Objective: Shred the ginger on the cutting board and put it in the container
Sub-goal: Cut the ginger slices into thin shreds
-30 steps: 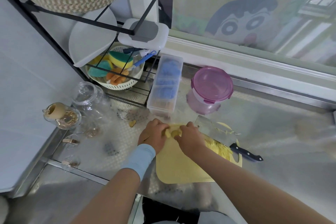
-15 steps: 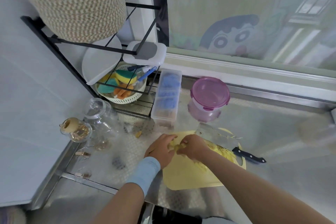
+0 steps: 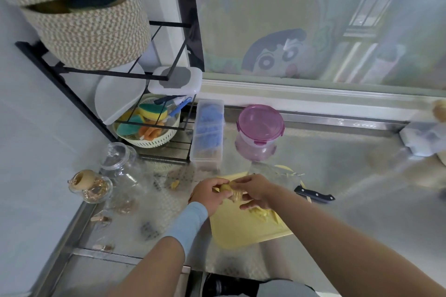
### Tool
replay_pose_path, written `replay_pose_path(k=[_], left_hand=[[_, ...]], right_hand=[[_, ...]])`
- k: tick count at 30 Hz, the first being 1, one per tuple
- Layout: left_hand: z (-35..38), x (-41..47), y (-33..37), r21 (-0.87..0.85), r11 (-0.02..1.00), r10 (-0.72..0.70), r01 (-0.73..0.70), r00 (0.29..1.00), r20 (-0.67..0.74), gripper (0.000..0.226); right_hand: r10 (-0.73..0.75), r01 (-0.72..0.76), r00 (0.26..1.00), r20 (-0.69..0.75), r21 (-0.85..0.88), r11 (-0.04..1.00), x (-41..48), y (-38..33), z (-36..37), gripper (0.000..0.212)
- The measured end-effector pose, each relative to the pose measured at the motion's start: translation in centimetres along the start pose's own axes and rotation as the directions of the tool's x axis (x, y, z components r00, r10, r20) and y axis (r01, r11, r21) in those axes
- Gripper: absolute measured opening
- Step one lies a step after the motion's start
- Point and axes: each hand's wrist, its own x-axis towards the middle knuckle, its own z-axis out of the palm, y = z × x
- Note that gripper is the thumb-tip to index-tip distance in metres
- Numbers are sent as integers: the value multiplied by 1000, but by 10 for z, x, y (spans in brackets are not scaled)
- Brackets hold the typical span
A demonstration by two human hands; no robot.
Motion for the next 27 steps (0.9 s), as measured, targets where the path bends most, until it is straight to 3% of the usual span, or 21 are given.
replay_pose_path(k=[3, 6, 9, 12, 18, 24, 27], left_hand=[[1, 6, 1, -21, 1000, -23, 22, 1000, -9, 21], [2, 20, 4, -16, 999, -37, 37, 999, -8, 18], [4, 37, 12, 146, 989, -33, 34, 999, -11, 14], [11, 48, 19, 327, 944, -42, 36, 999, 11, 16], [19, 60, 7, 577, 817, 36, -23, 999, -11, 25], [10, 35, 1, 542, 819, 235, -188, 972, -17, 32], [9, 16, -13, 540, 816, 177, -207, 978, 108, 28]], right_hand=[[-30, 30, 998, -47, 8, 1000, 7, 4, 1, 10], [-42, 43, 978, -204, 0, 999, 18, 10, -4, 12], [-50, 30, 959, -279, -76, 997, 25, 18, -11, 8], [-102, 18, 952, -289, -278, 961, 32, 24, -17, 8], [-178, 6, 960, -216, -622, 783, 35, 26, -19, 29], [-118, 76, 993, -10, -712, 698, 30, 27, -5, 34], [-114, 142, 989, 93, -797, 586, 22, 33, 17, 27]])
